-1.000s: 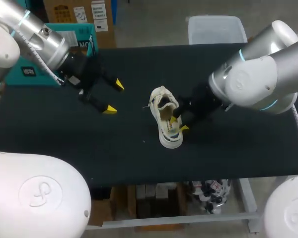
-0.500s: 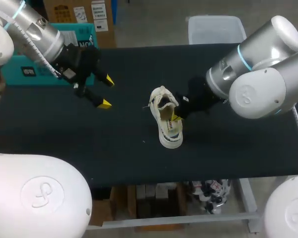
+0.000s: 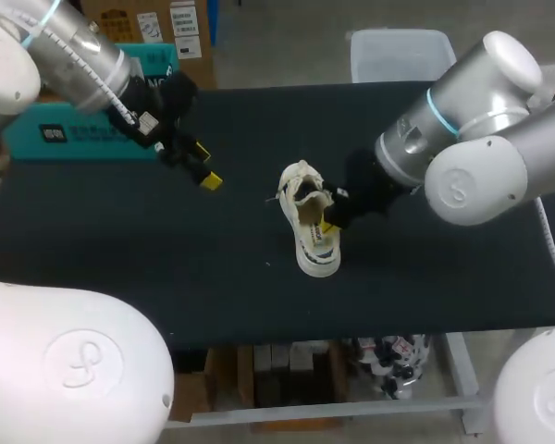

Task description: Open the shoe tongue, take the insole out of the shoe, put the insole back into the shoe, and pack the shoe into the shoebox

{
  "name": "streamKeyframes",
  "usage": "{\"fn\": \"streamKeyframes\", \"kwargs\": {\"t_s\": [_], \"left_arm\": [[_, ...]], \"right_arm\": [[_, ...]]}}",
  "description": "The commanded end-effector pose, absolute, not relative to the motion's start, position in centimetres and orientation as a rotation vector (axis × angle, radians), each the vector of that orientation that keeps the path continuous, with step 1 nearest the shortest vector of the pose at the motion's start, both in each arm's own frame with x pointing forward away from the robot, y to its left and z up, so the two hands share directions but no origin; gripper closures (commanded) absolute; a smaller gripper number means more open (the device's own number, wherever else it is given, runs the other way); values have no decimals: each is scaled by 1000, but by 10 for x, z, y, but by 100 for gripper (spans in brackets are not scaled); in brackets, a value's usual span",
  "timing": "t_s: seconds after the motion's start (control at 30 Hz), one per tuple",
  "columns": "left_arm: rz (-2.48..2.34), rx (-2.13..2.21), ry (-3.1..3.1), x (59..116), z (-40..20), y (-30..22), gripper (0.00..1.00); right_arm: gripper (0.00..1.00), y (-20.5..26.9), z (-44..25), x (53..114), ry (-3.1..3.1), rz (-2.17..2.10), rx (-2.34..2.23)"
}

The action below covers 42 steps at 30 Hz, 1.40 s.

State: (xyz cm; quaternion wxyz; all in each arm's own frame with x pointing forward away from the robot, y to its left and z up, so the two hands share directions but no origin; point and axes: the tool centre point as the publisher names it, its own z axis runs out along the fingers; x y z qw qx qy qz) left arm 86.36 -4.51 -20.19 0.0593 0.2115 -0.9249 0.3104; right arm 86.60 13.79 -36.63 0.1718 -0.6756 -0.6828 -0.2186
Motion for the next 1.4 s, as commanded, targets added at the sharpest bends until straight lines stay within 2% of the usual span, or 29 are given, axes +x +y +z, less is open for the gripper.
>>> {"fn": "streamKeyframes", "kwargs": {"t_s": [0.03, 0.5, 0.77, 1.03, 1.4], "left_arm": [[619, 1155, -2575, 867, -201, -44, 0], [497, 1273, -2548, 856, -202, -25, 0], [425, 1529, -2652, 842, -202, -23, 0], [425, 1529, -2652, 842, -202, -23, 0], [425, 1529, -2652, 842, -202, -23, 0]], "right_arm": [[100, 139, -373, 861, -1973, -591, -1976], [100, 147, -397, 854, -2078, -544, -2017], [100, 149, -403, 854, -2136, -527, -2049], [100, 143, -395, 851, -2169, -549, -2071], [100, 124, -344, 851, -2146, -678, -2046]]}}
